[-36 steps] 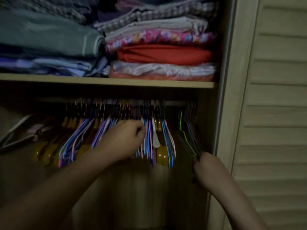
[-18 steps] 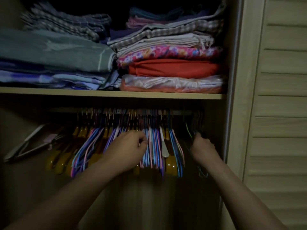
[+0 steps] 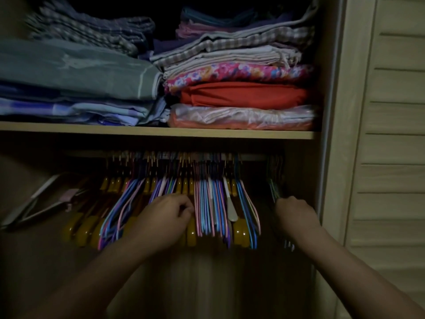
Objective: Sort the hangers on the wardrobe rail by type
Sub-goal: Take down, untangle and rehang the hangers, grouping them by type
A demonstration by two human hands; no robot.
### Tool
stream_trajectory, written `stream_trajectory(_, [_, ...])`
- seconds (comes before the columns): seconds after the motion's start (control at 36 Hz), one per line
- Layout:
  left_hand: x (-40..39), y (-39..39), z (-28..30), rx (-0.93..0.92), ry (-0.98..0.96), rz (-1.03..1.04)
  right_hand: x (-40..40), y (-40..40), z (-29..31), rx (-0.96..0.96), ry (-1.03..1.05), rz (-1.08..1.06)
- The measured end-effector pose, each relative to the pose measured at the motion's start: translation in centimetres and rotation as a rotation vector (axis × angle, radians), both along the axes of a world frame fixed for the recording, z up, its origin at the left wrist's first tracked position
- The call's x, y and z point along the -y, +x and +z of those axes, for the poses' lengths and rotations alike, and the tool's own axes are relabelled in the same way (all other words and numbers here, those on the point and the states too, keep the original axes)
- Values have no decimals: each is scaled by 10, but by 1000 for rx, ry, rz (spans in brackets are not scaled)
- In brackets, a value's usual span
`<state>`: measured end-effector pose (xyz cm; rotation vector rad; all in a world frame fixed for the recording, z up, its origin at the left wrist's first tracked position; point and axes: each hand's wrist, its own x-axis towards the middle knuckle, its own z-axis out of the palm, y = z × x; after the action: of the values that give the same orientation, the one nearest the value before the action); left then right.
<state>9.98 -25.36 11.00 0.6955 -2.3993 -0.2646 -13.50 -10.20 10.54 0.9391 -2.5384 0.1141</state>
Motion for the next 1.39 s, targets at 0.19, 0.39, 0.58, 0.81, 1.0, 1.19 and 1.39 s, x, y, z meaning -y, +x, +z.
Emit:
stream_trajectory(0.19, [4,-15,3,-6,8,-55,6,12,-10,4,-603,276])
stream_trajectory(0.39, [3,-22,-2,3,21,-105,27,13,-22,770,-740,236])
stream_trajectory(0.58, [6,-23,-6,12,36,-109,44,2,-36,1091,-855,189])
stream_trajectory(0.81, [12,-21,-11,21,48,-123,53,-9,-40,1096,-927,226])
stream_trajectory(1.0, [15,-18,-15,25,34,-114,61,-11,-51,822,-780,313])
stream_trajectory(1.19, [19,-15,-10,25,33,-104,71,-3,-52,644,-581,318])
stream_trajectory(1.39, [22,-16,-8,22,49,-79,77,6,-55,578,-578,356])
